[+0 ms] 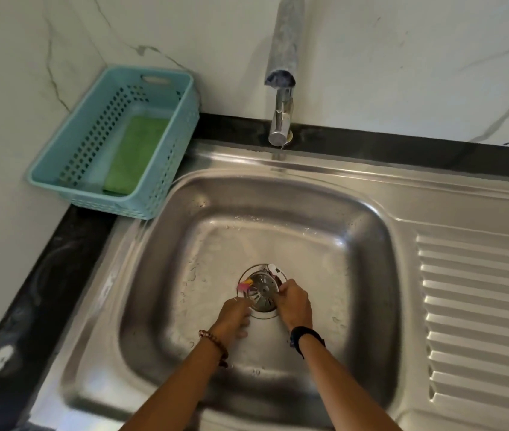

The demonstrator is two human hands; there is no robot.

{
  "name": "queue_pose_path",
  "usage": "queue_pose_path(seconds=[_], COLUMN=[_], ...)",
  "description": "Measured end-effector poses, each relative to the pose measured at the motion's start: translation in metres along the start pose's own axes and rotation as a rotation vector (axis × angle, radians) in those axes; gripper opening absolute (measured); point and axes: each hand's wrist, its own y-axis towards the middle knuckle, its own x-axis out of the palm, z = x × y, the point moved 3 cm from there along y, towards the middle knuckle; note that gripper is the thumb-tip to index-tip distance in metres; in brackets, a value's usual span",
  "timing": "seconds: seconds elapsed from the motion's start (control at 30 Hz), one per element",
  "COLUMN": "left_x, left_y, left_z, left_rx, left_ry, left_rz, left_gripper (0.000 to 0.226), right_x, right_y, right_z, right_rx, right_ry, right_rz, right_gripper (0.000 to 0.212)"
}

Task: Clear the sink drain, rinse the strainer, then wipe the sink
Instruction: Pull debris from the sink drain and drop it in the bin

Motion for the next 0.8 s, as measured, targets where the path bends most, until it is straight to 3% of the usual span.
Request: queue_pose_path(seconds=[0.2,0.37,0.5,0.67,0.8], left_x=[-0.017,-0.030,-0.036,-0.037,-0.030], left_y=[-0.026,-0.053,-0.080,-0.109,-0.124], left_z=[0.014,0.021,0.032,0.042,0.048], left_rx=[-0.030,-0.049,0.105,0.163,0.305], left_ry=[-0.276,-0.515,-0.462,-0.320,-0.206], left_rz=[-0.094,-0.289,-0.425,-0.513,-0.529], left_gripper=[0.031,0.031,0.009,0.024,0.033], right_x=[-0.023,-0.054,-0.062,-0.070,-0.081], right_y=[-0.035,-0.088,-0.135,-0.165,-0.174], right_z=[-0.026,-0.049,-0.059,-0.053,-0.038], right_rx=[-0.140,-0.304,-0.397,-0.377,-0.271], right_ry=[0.139,0.381,0.574,0.881,1.035], right_rz=[0.134,0.227,0.293,0.369,0.378], right_gripper=[0.007,0.024,0.035,0.030,0.021])
